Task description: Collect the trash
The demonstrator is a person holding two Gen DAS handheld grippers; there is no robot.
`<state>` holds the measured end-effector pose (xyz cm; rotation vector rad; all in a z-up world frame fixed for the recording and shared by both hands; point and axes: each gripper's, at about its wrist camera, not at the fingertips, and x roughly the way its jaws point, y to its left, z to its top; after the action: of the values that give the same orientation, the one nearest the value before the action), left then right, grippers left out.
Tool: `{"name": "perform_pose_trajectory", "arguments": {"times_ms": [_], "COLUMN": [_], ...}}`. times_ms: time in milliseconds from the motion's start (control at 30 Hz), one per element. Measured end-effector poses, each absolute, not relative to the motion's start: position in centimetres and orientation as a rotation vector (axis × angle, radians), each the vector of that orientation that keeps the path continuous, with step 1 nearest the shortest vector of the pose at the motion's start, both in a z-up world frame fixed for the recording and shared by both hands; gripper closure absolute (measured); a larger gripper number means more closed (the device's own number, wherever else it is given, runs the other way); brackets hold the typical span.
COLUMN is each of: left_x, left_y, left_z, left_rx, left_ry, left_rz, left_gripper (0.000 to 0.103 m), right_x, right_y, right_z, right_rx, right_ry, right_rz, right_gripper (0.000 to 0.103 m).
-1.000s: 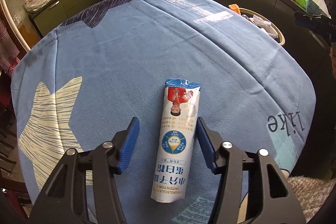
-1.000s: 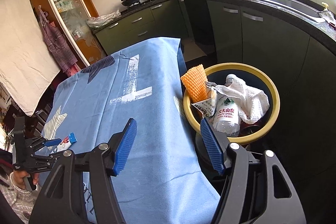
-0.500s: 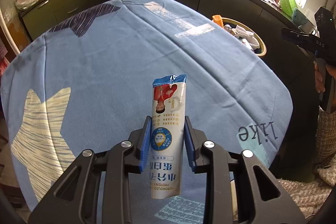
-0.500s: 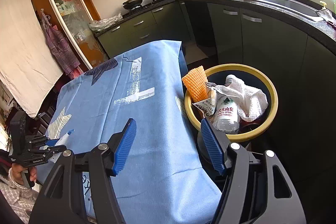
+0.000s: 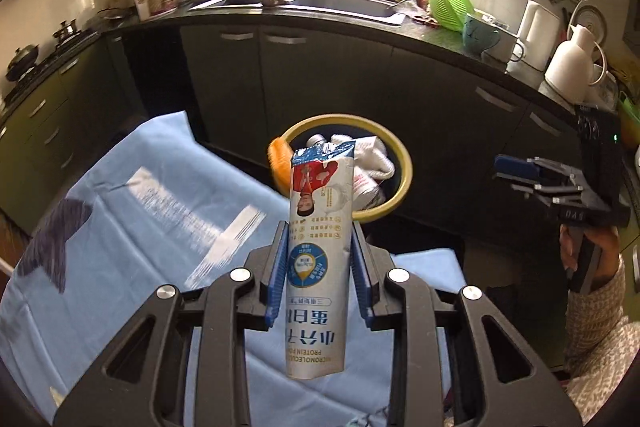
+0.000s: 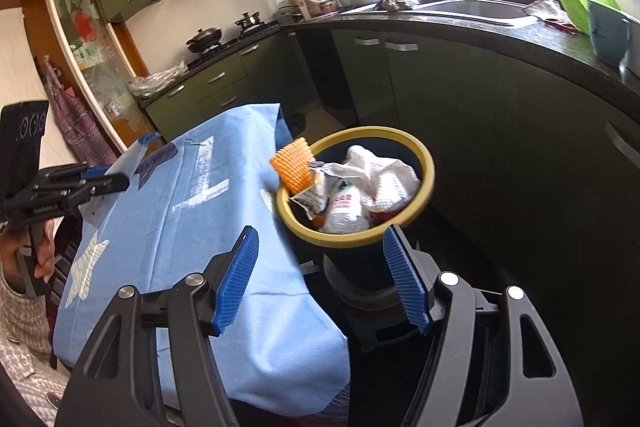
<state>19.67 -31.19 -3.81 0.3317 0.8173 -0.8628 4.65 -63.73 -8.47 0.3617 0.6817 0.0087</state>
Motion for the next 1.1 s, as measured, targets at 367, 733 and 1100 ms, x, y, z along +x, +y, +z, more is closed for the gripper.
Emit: {"name": "perform_pose_trajectory", "arguments": {"times_ms": [367, 733, 1100], "left_x": [28.9, 29.9, 17.4], "left_y": [-45.0, -46.5, -26.5], "left_z": [-9.6, -11.1, -1.3], "left_rx": [0.28, 0.268, 0.16], "left_ry": [0.937, 0.947, 0.59], "left_rz": [-0.886, -0.819, -0.624], "left_gripper": [0.073, 0.051, 0.007], "right_x": [0.1, 0.2, 1.6], "right_y": [-70.2, -69.2, -65.7], "right_z": [-11.4, -11.8, -11.5], "right_rx": [0.476, 0.508, 0.502], "right_ry": [0.694, 0.687, 0.687], "right_rz": [-0.122, -0.058, 0.051], "right_gripper": [0.038, 0.035, 0.034]}}
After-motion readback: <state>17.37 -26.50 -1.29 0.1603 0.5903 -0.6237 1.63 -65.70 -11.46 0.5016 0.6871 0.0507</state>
